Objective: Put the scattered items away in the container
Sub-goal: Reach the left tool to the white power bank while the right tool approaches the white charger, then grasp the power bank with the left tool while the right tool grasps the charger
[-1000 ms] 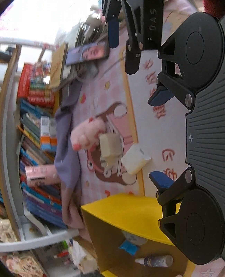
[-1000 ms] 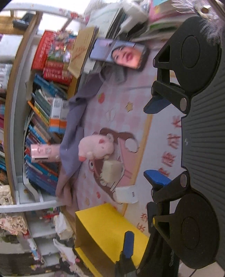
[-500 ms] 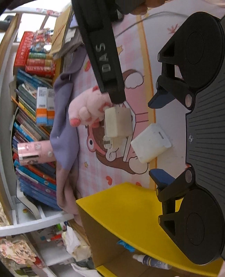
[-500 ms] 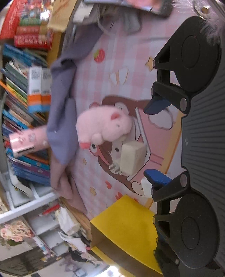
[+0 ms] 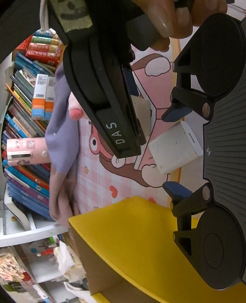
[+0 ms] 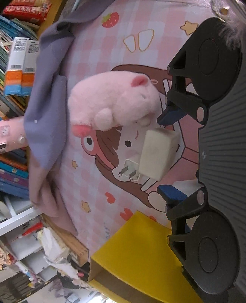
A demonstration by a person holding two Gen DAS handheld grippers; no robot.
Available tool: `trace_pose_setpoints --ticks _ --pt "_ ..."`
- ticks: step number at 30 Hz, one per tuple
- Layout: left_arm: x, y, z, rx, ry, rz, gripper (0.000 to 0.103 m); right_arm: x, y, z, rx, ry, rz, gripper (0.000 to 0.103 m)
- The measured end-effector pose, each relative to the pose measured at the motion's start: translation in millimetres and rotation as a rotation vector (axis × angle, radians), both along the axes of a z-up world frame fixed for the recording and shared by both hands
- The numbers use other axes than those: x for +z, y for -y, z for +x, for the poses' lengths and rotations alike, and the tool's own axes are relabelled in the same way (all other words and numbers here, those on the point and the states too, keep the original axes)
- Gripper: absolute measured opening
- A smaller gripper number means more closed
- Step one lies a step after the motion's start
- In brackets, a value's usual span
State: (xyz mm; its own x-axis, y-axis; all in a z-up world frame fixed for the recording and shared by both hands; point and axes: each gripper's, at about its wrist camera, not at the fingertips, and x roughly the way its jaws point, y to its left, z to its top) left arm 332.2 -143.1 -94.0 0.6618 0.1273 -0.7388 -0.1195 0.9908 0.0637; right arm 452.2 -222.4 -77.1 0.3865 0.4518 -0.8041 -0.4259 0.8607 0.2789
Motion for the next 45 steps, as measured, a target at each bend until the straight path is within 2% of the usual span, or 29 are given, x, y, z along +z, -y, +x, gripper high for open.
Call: trace_pose_setpoints --ticks 9,15,21,29,45 --pt "-6.6 -2.8 6.4 0.02 -0.018 -0.043 0.059 -4.8 5.6 4.4 -0.004 -0.002 0.006 0.048" --pt "-5.7 -2.8 2.9 -0.001 -0.03 -0.049 0.058 6.1 22.6 -3.4 -0.012 0.013 0.048 0.042" --pt "7.1 0.3 -11.0 -0.035 -0.031 -0.081 0.058 25.8 49.1 -21.2 -0.025 0.058 0.07 0.041" --pt "40.0 3.4 -32.8 -0.079 0.013 -0.145 0.058 44.2 84.0 -45.2 -0.064 0.122 0.079 0.041" --pt "88.8 -3.5 -77.6 -0.148 0.064 -0.266 0.058 67.0 113.6 -118.1 -0.005 0.184 0.031 0.041"
